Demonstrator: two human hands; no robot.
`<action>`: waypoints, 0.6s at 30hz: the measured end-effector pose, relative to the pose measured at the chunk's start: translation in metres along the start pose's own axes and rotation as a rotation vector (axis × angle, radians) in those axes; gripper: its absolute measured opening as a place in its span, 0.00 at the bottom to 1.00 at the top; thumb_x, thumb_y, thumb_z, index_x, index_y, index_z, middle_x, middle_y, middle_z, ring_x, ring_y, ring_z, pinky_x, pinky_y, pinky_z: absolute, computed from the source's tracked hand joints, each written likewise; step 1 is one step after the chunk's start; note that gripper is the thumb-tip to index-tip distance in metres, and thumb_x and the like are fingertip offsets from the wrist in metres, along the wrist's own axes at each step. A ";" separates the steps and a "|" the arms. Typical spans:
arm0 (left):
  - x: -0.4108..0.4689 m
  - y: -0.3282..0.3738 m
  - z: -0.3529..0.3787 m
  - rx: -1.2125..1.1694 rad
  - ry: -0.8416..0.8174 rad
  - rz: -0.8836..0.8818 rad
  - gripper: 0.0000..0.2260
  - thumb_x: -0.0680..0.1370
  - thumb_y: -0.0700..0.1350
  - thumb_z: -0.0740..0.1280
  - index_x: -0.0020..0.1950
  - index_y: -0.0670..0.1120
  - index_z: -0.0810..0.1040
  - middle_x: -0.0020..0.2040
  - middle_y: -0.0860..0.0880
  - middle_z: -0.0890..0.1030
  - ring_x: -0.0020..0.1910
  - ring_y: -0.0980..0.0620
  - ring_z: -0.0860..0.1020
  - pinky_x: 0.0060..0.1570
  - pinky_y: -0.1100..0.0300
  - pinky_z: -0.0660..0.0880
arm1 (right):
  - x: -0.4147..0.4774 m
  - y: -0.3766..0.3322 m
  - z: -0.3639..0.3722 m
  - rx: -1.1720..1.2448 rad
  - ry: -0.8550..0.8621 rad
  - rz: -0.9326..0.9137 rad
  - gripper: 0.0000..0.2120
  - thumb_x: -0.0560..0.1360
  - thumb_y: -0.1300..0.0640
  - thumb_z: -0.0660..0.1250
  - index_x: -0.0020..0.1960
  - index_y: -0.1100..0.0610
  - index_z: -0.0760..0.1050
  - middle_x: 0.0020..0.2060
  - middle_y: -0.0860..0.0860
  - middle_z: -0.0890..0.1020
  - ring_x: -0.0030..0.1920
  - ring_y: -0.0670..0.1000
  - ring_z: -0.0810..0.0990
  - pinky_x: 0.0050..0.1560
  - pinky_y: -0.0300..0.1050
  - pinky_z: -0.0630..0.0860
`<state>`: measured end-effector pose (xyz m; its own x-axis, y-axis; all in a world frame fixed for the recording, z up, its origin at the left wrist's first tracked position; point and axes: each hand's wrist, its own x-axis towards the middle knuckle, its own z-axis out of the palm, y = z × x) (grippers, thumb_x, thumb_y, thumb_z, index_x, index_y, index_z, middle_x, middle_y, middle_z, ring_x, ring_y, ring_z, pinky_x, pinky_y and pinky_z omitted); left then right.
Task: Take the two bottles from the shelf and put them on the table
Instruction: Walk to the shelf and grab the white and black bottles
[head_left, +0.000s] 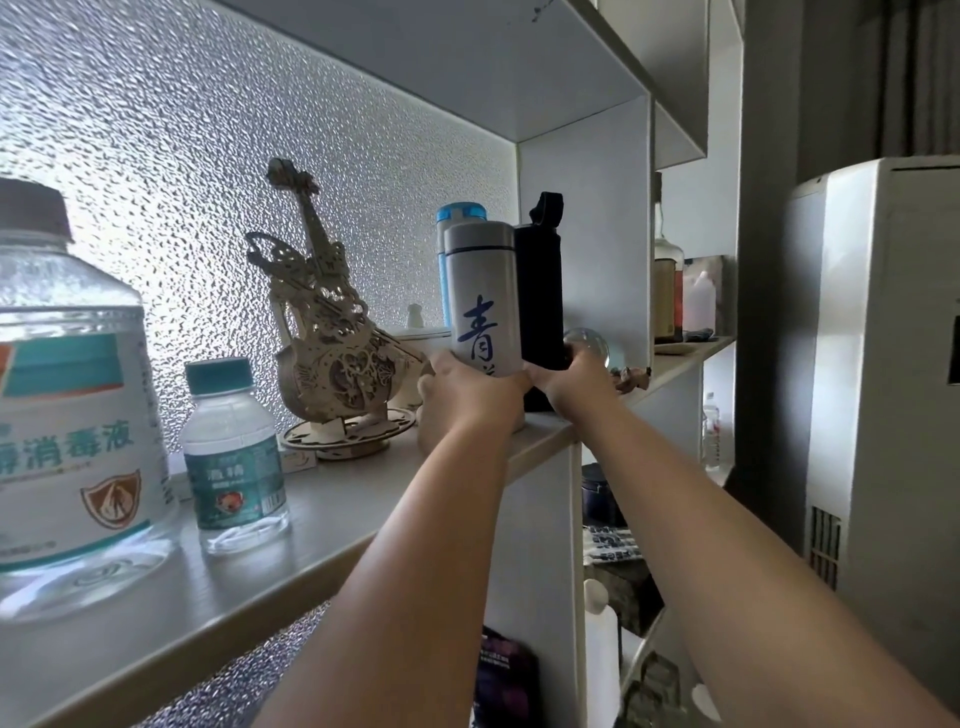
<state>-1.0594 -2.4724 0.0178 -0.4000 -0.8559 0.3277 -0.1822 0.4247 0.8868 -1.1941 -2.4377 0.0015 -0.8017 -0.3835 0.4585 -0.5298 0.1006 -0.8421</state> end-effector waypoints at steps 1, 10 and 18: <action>0.000 0.000 -0.001 -0.003 0.001 0.003 0.34 0.65 0.58 0.74 0.66 0.48 0.65 0.62 0.46 0.74 0.60 0.41 0.74 0.59 0.45 0.72 | 0.000 0.000 0.000 -0.009 -0.001 0.003 0.35 0.68 0.41 0.71 0.67 0.58 0.66 0.62 0.57 0.76 0.61 0.59 0.75 0.60 0.54 0.72; -0.003 0.000 -0.004 -0.028 -0.008 0.007 0.31 0.66 0.57 0.74 0.63 0.48 0.68 0.59 0.46 0.75 0.58 0.43 0.75 0.56 0.48 0.73 | -0.001 -0.003 -0.003 -0.020 0.007 0.009 0.38 0.68 0.42 0.71 0.69 0.61 0.64 0.64 0.58 0.75 0.63 0.60 0.73 0.63 0.58 0.71; -0.005 -0.002 -0.006 -0.101 -0.010 0.018 0.29 0.66 0.55 0.76 0.61 0.48 0.70 0.58 0.47 0.77 0.57 0.44 0.77 0.56 0.48 0.73 | -0.008 0.000 -0.012 0.067 0.095 -0.050 0.21 0.65 0.46 0.75 0.51 0.55 0.74 0.43 0.45 0.80 0.46 0.51 0.78 0.39 0.39 0.72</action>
<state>-1.0518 -2.4708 0.0164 -0.4118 -0.8450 0.3412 -0.0832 0.4077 0.9093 -1.1914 -2.4234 0.0010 -0.7991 -0.2974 0.5225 -0.5525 0.0207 -0.8333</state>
